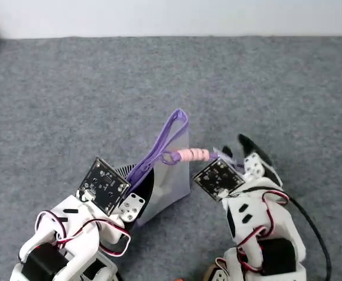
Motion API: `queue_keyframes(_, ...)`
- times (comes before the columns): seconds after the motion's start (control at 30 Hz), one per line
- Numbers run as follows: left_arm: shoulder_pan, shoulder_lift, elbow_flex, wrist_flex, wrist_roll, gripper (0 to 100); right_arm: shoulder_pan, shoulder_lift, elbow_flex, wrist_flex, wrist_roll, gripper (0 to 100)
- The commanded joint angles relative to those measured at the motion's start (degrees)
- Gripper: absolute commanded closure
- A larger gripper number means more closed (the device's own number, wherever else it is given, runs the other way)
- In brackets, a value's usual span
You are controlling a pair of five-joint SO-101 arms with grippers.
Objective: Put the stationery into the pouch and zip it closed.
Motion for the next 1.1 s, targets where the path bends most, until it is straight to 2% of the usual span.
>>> queue_keyframes(0.0, -0.09, -0.35, -0.13, -1.05, -0.70, 99, -3.03, -0.66, -6.68, 6.64, -4.48, 74.0)
queue_keyframes(0.27, -0.09, -0.26, -0.13, -1.14, -0.70, 99, -22.02, -0.66, -13.01, 11.82, -10.64, 81.3)
queue_keyframes(0.47, -0.09, -0.26, -0.13, -1.05, -0.70, 99, -30.20, -0.13, -12.92, 12.00, -12.31, 81.2)
queue_keyframes(0.63, -0.09, -0.26, -0.13, -0.88, -0.79, 99, -30.99, -0.57, -12.92, 17.27, -12.31, 81.2)
queue_keyframes(0.77, -0.18, -0.26, -0.13, -0.79, -0.79, 99, -24.04, -0.66, -13.71, 22.29, -16.18, 81.2)
queue_keyframes(0.83, -0.18, -0.26, -0.13, -0.79, -0.70, 99, -22.81, -0.66, -15.91, 25.98, -18.46, 81.2)
queue_keyframes(0.93, -0.18, -0.26, -0.13, -0.79, -0.70, 99, -27.30, -0.40, -19.60, 30.20, -20.92, 81.1)
queue_keyframes(1.07, -0.18, -0.18, -0.04, -0.79, -0.62, 99, -32.48, -0.04, -20.40, 30.81, -25.49, 81.1)
